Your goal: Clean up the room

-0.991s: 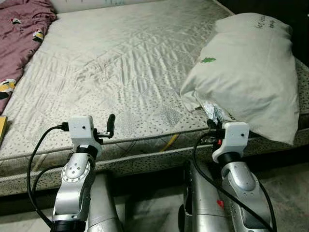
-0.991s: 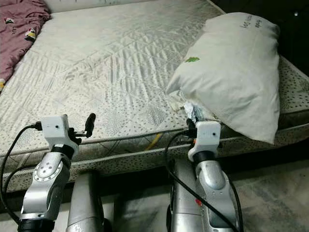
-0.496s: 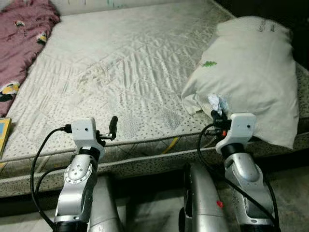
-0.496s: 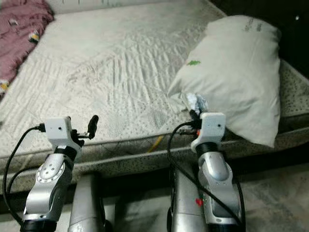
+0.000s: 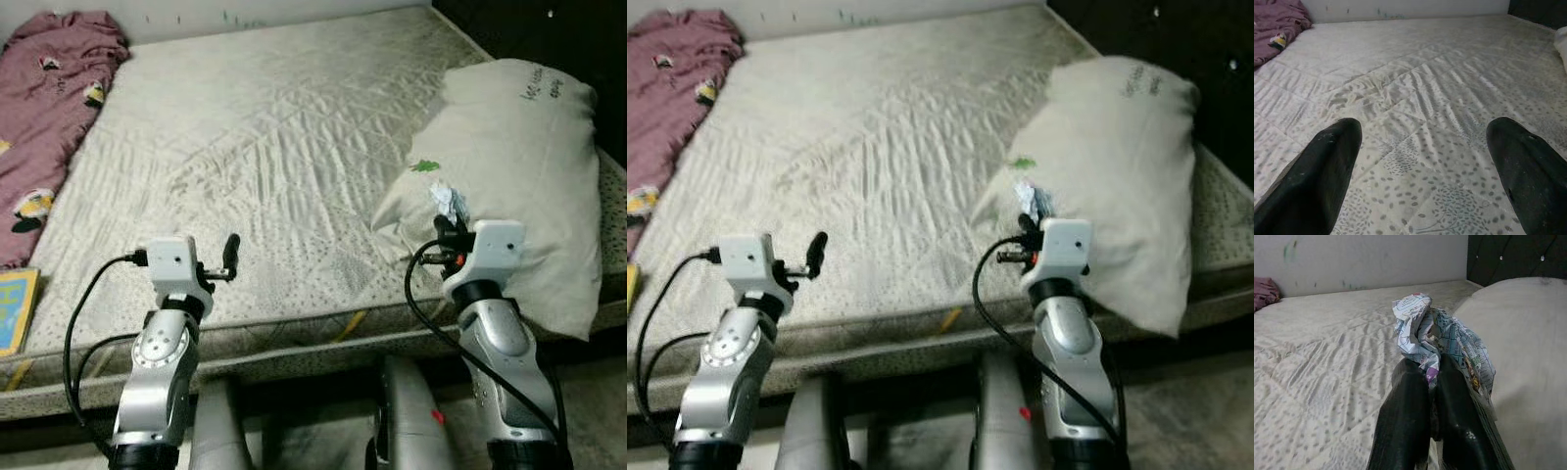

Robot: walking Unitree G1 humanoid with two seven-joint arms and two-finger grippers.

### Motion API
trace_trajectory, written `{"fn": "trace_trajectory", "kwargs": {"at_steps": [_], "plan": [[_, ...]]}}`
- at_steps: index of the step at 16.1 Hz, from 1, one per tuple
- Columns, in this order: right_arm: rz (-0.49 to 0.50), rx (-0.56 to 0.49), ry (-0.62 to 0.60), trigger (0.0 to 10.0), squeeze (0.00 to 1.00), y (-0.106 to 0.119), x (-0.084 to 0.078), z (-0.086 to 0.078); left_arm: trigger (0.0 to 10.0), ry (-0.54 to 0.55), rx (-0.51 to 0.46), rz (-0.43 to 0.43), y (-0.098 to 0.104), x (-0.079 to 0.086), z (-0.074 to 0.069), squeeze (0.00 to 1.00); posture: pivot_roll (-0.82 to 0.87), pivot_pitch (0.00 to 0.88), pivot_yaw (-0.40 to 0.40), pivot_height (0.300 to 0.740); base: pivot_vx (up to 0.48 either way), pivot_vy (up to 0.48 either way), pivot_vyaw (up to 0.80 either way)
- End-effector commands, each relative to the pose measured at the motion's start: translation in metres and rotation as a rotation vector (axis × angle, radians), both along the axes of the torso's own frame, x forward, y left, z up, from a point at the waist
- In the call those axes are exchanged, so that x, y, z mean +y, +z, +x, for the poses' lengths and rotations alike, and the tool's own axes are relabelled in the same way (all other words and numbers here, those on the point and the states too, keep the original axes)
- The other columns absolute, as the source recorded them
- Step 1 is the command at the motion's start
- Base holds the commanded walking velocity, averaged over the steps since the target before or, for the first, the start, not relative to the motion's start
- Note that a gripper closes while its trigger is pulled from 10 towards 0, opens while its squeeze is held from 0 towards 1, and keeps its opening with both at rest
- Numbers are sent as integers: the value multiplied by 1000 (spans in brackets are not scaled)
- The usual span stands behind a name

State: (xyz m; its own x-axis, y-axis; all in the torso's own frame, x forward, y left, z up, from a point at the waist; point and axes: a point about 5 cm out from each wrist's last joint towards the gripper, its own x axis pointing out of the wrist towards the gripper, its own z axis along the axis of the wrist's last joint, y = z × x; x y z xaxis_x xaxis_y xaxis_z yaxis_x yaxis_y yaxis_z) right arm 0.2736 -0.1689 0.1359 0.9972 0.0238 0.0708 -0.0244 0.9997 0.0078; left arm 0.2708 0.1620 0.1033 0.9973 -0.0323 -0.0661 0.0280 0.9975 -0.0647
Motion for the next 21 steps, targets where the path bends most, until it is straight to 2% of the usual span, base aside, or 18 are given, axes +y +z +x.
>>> {"fn": "trace_trajectory", "kwargs": {"at_steps": [1, 3, 5, 8, 16, 21], "plan": [[2, 3, -9, 10000, 0, 0, -1, 2, 10000, 14, 22, 11, -2, 1, 2, 0, -90, 0, 70, 619, 0, 0, 0], [0, 4, -13, 10000, 0, -1, -1, 2, 10000, 13, 54, 48, -5, 0, 4, 0, -89, 0, 70, 641, 0, 0, 0], [-9, 9, -14, 10000, 0, -2, 0, 1, 10000, 1, 44, 41, -4, -2, 3, 0, -90, 0, 69, 662, 0, 0, -228], [-32, 13, -20, 10000, 0, -5, 1, -1, 10000, 5, 52, 38, -5, -2, 3, 0, -89, 0, 67, 662, 0, 0, -140], [-50, 32, -51, 10000, 0, -10, -6, -3, 10000, -32, 31, -6, -3, -7, 2, 0, -86, 0, 52, 740, 0, 0, 0], [-64, 37, -43, 10000, 0, -13, -3, -3, 10000, -50, 20, -25, -1, -7, 2, 0, -83, 0, 62, 740, 0, 0, 0]]}}
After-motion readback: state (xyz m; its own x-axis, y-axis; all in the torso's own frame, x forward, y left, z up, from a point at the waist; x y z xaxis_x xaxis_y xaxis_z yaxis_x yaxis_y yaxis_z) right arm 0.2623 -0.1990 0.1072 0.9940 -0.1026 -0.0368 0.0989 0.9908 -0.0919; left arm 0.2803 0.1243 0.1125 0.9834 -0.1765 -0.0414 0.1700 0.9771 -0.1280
